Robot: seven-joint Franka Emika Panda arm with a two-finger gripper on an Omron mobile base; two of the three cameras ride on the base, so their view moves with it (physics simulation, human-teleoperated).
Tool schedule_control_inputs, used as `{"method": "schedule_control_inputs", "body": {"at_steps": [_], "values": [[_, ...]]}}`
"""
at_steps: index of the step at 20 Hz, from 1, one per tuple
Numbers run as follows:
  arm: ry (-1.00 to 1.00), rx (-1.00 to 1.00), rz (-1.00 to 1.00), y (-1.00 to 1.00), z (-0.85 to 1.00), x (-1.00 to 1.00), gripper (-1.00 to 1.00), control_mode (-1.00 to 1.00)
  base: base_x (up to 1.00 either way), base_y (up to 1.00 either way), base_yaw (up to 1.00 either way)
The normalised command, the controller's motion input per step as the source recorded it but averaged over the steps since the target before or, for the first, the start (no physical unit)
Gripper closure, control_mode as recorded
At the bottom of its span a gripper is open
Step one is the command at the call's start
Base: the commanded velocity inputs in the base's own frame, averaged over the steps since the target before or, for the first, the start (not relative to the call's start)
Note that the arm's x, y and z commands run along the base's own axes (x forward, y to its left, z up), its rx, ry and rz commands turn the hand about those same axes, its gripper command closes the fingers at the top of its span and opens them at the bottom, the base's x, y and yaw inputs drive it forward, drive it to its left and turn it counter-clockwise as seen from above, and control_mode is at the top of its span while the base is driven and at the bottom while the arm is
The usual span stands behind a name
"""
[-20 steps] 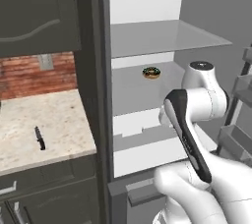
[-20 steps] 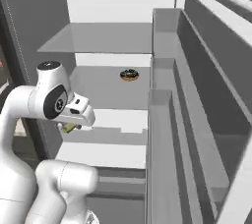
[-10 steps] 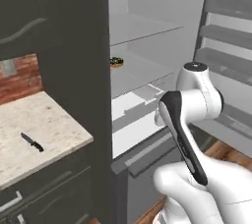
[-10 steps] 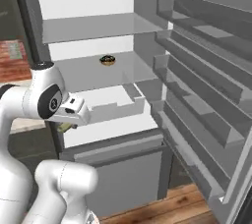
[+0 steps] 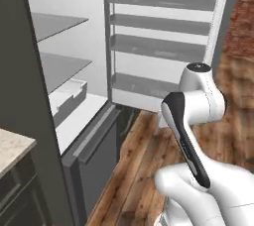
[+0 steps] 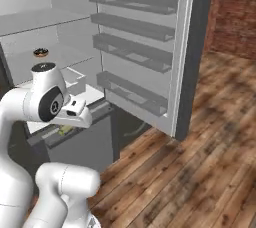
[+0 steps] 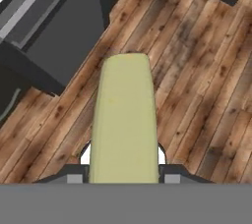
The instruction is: Retrieve the butter from the fridge and place it on a plate on the dining table. Then retrieve the butter knife by the fridge and place it near the plate.
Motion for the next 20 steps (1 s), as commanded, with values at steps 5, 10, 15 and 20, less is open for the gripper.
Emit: {"method": "schedule_control_inputs", "body": {"at_steps": [5, 10, 15, 20], "values": [[0.0, 0.0, 0.0, 0.0, 0.0, 0.0, 1.0, 1.0, -0.27, -0.13, -0.83], [0.0, 0.0, 0.0, 0.0, 0.0, 0.0, 1.0, 1.0, -0.07, -0.84, -0.65], [0.0, 0.0, 0.0, 0.0, 0.0, 0.0, 1.0, 1.0, 0.0, -0.91, -0.53], [0.0, 0.0, 0.0, 0.0, 0.0, 0.0, 1.0, 1.0, 0.45, -0.13, -0.16]]}}
